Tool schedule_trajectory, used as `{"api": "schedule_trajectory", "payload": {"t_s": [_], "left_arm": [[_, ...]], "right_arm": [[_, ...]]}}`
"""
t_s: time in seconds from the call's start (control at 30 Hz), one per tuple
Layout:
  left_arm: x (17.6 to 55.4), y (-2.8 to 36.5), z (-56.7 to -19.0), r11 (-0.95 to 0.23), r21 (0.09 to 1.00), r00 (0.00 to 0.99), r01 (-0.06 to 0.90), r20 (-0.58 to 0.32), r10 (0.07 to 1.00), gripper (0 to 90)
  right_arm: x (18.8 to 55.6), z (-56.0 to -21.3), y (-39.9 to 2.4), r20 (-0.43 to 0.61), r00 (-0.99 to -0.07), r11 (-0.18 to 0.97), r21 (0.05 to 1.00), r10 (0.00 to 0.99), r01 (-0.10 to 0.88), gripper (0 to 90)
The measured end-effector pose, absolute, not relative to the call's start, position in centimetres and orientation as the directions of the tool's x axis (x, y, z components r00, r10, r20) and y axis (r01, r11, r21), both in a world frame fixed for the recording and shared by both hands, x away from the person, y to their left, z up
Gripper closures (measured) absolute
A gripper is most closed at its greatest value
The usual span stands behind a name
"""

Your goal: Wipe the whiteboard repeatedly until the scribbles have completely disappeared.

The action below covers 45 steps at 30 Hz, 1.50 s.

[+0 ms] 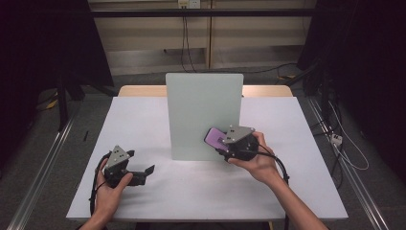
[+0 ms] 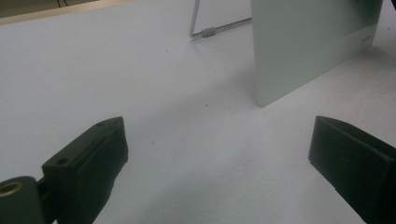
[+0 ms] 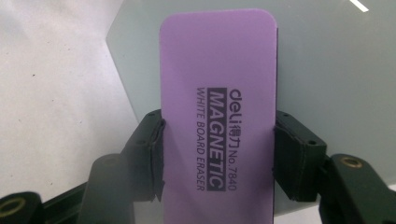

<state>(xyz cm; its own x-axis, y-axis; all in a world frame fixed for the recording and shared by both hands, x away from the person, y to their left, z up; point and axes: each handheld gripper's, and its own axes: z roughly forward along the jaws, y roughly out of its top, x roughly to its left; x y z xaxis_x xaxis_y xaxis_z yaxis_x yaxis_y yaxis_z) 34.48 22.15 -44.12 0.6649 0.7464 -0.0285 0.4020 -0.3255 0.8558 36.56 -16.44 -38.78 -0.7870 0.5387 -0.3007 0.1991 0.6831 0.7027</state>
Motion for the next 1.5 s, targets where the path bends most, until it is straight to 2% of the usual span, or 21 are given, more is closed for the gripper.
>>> {"api": "schedule_trajectory", "payload": {"t_s": [0.43, 1.1, 1.5], "left_arm": [[34.5, 22.3, -44.1, -0.321, 0.859, 0.66, 0.398, -0.026, 0.75, 4.6], [34.4, 22.3, -44.0, -0.319, 0.858, 0.663, 0.402, -0.032, 0.748, 4.6], [34.5, 22.2, -44.1, -0.325, 0.858, 0.665, 0.398, -0.026, 0.746, 4.6]], "right_arm": [[36.7, -38.6, -16.2, -0.289, -0.794, 0.686, 0.697, 0.534, 0.208, 42.1], [38.4, -32.1, -18.2, -0.356, -0.677, 0.6, 0.785, 0.644, 0.158, 42.1], [37.5, -34.4, -17.4, -0.378, -0.689, 0.636, 0.755, 0.619, 0.158, 42.1]]}}
